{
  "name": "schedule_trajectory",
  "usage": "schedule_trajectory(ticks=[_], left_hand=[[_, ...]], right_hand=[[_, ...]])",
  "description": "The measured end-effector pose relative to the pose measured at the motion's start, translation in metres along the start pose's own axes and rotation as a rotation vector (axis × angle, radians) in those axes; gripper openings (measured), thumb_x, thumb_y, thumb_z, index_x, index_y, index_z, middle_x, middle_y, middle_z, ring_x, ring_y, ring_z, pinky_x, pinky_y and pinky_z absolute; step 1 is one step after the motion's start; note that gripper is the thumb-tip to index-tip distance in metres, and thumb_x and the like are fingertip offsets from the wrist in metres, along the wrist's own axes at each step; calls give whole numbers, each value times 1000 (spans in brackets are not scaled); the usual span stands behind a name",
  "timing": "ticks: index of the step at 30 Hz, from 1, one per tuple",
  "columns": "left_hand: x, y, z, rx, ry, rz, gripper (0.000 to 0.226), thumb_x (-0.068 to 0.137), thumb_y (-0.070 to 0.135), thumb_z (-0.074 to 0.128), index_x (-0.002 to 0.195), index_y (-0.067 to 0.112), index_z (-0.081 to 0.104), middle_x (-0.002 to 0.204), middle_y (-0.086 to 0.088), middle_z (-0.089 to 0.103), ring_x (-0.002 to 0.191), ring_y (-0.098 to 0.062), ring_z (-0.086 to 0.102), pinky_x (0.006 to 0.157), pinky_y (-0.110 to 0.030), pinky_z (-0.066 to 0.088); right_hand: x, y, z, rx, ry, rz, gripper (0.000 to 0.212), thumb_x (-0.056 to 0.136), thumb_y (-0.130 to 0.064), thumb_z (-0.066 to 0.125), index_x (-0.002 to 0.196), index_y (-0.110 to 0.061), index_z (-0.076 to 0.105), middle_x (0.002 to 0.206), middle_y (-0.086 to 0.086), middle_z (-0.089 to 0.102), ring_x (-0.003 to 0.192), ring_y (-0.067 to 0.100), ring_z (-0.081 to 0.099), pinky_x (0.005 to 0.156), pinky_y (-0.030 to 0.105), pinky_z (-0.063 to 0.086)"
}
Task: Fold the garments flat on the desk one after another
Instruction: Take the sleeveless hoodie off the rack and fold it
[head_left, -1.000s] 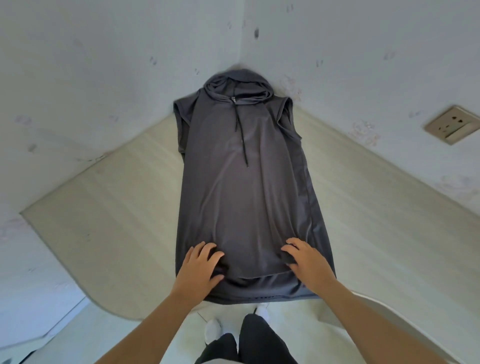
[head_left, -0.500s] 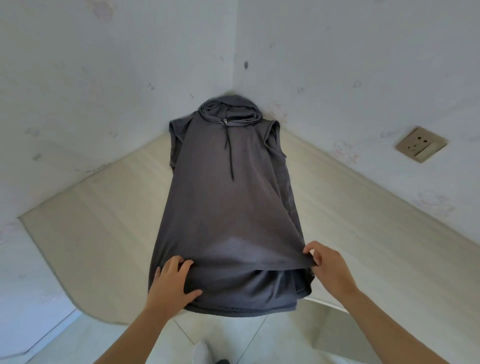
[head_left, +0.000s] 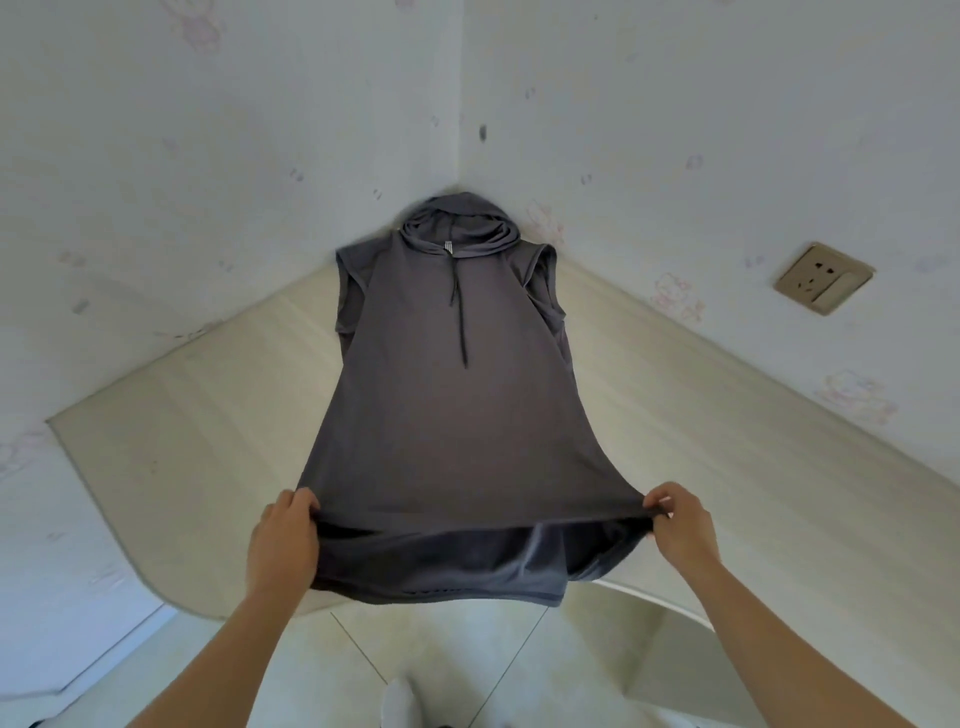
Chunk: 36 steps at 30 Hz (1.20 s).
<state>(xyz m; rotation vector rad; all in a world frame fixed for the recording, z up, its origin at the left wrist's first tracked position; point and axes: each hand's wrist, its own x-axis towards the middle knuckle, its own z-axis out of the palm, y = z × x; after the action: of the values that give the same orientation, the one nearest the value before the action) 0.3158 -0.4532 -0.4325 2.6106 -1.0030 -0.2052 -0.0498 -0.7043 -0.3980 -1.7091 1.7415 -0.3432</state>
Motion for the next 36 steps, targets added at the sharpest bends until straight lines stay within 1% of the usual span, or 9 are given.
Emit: schedule_trajectory(ticks=[6,11,15,18,23,26,28,32,36], left_hand=[[-8,11,-51,-307,317,27,33,72,-25,41,83,6,46,99,-4,41,89,-24,38,69,-36,37],[-52,-20,-34,-379,167,-239,35,74,-22,37,80,12,42,108,-9,40,78,-30,45,65,-41,43],[-71,-41,-17,-395,-19,-388,41,79,-19,31,99,13,45,93,-18,56,64,-35,52,54,-39,41],[-81,-51,-8,-568,-122,-488,47,79,-19,28,92,14,58,96,-20,63,78,-42,58,66,-51,53],[-101,-50,-9,-771,-165,-684,38,83,-22,28,83,-3,62,109,-20,56,97,-42,56,72,-43,56],[-105,-44,-21,-795,-188,-776,32,88,-19,31,81,-5,59,98,-23,57,84,-39,58,50,-31,57],[-100,-44,-32,-838,-257,-807,32,93,-12,29,88,-4,59,87,-22,57,69,-33,58,42,-22,53],[-73,-40,-63,-1052,-338,-765,26,97,-5,32,101,-5,58,65,-16,59,48,-17,56,44,-18,50],[-22,-14,-85,-1362,-341,-755,23,98,-4,34,94,-6,57,66,-16,68,54,-16,68,53,-21,57]], right_hand=[[-9,-30,-40,114,396,-360,43,79,14,39,101,-18,56,100,-5,50,84,17,47,72,29,36],[-19,36,-34,-70,148,-120,41,75,19,38,76,-17,57,100,6,42,73,30,51,68,35,43],[-13,61,-32,-41,77,100,38,72,21,41,67,-12,61,90,19,60,67,32,52,63,32,41],[-15,76,-28,62,-3,253,38,74,18,37,79,-7,65,83,23,64,61,30,52,53,29,39],[-25,95,-31,340,-163,428,42,80,25,23,78,-2,55,92,25,53,65,37,59,37,24,50],[-32,92,-44,459,-278,462,36,87,19,27,83,-1,56,94,23,57,68,36,63,45,24,54],[-31,82,-53,506,-305,493,28,94,7,34,83,-3,58,78,18,60,60,31,66,44,22,53],[-15,54,-69,663,-307,501,20,96,-2,42,82,-2,56,45,6,54,42,23,64,37,20,49],[24,2,-78,801,-290,427,16,95,-1,46,81,0,54,48,10,63,43,22,65,43,24,55]])
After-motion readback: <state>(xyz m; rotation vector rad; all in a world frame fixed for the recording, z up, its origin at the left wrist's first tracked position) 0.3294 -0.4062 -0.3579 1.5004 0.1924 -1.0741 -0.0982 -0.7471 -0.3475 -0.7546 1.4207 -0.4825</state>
